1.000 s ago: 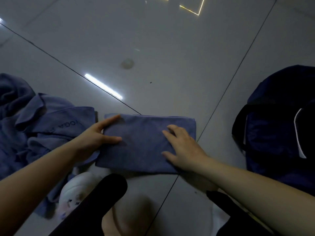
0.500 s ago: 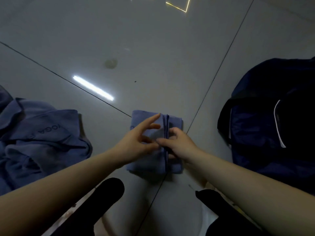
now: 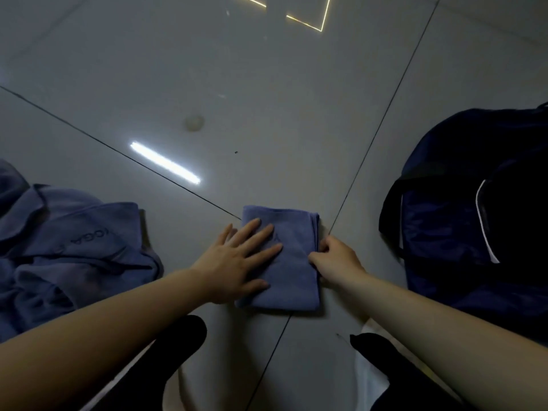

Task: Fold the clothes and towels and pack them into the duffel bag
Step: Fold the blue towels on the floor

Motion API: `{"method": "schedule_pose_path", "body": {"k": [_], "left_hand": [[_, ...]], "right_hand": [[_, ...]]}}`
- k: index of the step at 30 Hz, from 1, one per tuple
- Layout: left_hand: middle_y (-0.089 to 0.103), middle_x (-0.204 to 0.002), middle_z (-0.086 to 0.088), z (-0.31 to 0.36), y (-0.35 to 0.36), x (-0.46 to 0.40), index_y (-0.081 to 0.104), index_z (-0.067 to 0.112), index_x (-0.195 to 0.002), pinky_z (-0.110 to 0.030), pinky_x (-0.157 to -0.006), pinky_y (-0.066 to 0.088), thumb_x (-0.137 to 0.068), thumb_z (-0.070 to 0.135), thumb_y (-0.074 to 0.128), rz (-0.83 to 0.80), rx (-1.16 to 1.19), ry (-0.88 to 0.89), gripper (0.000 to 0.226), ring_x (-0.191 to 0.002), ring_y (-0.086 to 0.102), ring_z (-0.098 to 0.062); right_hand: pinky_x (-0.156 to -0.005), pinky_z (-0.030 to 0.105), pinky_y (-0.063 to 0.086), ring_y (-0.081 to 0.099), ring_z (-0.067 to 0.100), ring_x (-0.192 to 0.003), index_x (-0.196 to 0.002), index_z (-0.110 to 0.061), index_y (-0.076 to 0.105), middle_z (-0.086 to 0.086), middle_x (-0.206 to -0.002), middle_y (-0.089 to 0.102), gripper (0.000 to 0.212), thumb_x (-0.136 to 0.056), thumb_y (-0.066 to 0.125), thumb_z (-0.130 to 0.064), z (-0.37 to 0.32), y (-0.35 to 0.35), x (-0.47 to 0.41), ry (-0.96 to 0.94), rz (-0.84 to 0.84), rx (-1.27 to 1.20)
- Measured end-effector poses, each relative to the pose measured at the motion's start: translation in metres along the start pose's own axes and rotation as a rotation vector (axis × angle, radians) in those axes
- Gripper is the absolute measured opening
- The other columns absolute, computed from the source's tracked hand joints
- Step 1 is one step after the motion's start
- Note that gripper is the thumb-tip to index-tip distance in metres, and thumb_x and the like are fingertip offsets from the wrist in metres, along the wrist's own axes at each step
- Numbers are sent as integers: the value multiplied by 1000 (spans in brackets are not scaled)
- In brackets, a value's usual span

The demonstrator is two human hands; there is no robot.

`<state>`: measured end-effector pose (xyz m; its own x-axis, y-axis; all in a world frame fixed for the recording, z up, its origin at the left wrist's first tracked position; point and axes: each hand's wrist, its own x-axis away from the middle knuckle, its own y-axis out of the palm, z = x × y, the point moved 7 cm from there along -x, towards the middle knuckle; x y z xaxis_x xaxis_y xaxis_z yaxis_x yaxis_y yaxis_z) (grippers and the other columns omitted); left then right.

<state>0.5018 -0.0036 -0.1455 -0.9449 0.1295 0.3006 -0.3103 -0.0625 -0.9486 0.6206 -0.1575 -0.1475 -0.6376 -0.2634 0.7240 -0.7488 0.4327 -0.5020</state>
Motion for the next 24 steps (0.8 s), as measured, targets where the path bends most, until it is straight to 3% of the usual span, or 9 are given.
{"method": "schedule_pose_path", "body": {"k": [3, 6, 10, 12, 16, 19, 22, 24], "left_hand": [[33, -153, -8, 4, -1, -4, 31, 30, -148, -57, -98, 40, -86, 71, 31, 10, -4, 0, 74, -138, 31, -34], [36, -152, -8, 5, 0, -5, 35, 31, -146, -59, -101, 38, -85, 70, 30, -20, -34, -15, 73, -138, 34, -34], [42, -148, -7, 10, -5, -8, 41, 31, -143, -61, -94, 44, -85, 69, 29, -16, 21, -31, 70, -135, 39, -34], [40, -150, -6, 8, -15, -6, 44, 32, -142, -61, -100, 40, -88, 68, 29, 41, 12, 26, 66, -138, 36, -32], [24, -157, -4, -5, -18, 3, 26, 36, -149, -58, -115, 19, -91, 70, 24, 5, -100, 215, 67, -145, 19, -32], [1, -159, -3, -8, -9, -3, 5, 40, -151, -54, -117, 4, -91, 71, 17, -54, -71, 176, 69, -145, -5, -32], [32, -153, -7, 6, -8, -11, 24, 34, -147, -49, -109, 29, -89, 70, 21, 7, -59, 157, 69, -141, 26, -33], [46, -146, -5, 11, -11, -15, 40, 33, -141, -44, -103, 38, -86, 70, 28, 89, 1, 128, 68, -133, 43, -31]], "right_hand": [[-66, 31, 43, 57, 23, -85, -97, -15, 45, 4, -97, 57, 29, -84, 68, -28, -5, -3, 0, -30, 24, 22], [-69, 26, 37, 55, 22, -92, -116, -12, 45, 2, -104, 55, 42, -85, 70, -26, -13, -7, 1, -62, 37, 104], [-75, 33, 49, 62, 28, -97, -113, -13, 58, 9, -109, 66, 36, -81, 71, -22, -16, -8, -5, -52, -5, 188], [-78, 32, 51, 63, 28, -96, -113, -15, 61, 11, -108, 67, 34, -80, 70, -22, -18, -8, -6, -63, -16, 220], [-76, 29, 50, 63, 25, -96, -115, -19, 59, 6, -110, 66, 33, -83, 66, -23, -16, -7, -6, -80, -11, 261], [-76, 27, 48, 62, 25, -100, -118, -21, 57, 5, -115, 65, 34, -85, 65, -24, -15, -10, -6, -89, -18, 267], [-73, 26, 44, 61, 26, -100, -118, -22, 56, 5, -115, 65, 32, -86, 63, -24, -12, -19, -8, -90, -11, 285], [-75, 28, 47, 61, 25, -101, -119, -24, 56, 4, -115, 65, 34, -85, 64, -24, -11, -25, -8, -111, -17, 262]]}}
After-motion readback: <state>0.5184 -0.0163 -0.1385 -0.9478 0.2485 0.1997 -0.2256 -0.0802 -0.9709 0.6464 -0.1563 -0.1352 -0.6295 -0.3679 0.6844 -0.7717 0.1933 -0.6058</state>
